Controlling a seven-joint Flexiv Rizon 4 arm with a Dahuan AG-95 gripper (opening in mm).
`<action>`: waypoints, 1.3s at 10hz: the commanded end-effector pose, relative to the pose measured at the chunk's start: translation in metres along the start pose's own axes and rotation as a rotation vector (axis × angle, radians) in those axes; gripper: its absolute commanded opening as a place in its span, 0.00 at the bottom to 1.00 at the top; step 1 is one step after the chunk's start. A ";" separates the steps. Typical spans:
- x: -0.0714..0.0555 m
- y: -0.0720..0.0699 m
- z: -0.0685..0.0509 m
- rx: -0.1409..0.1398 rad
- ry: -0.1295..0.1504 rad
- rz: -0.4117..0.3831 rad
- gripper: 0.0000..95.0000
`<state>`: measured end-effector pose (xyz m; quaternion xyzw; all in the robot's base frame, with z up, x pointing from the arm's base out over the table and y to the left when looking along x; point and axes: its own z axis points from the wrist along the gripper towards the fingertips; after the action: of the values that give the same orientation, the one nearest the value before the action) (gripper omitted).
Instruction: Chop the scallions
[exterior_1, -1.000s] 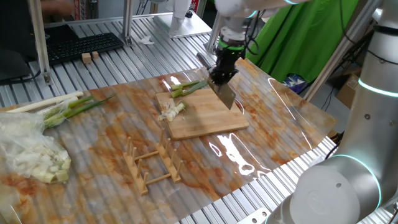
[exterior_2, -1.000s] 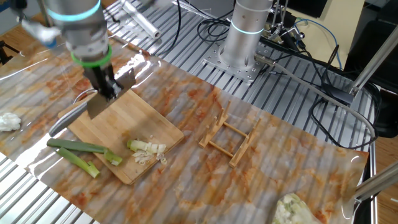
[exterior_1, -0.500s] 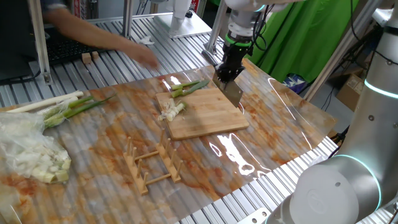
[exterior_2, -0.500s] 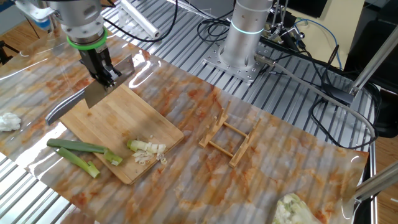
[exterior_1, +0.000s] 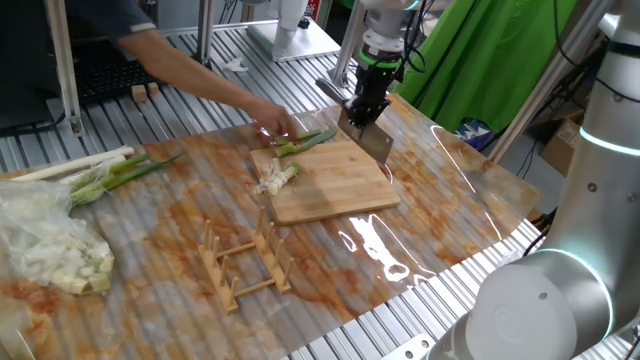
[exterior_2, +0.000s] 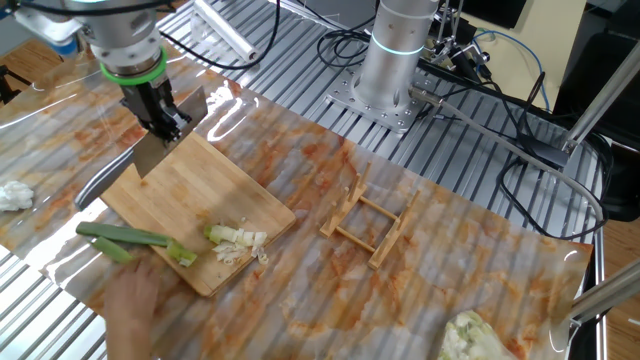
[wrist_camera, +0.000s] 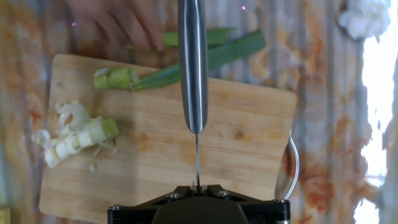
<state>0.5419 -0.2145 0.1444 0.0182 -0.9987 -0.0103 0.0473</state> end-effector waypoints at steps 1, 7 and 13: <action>0.000 0.008 -0.008 -0.056 -0.061 -0.102 0.00; 0.005 0.012 -0.015 -0.100 -0.095 -0.213 0.00; 0.016 0.029 -0.016 -0.132 -0.113 -0.214 0.00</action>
<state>0.5272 -0.1857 0.1631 0.1204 -0.9893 -0.0823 -0.0092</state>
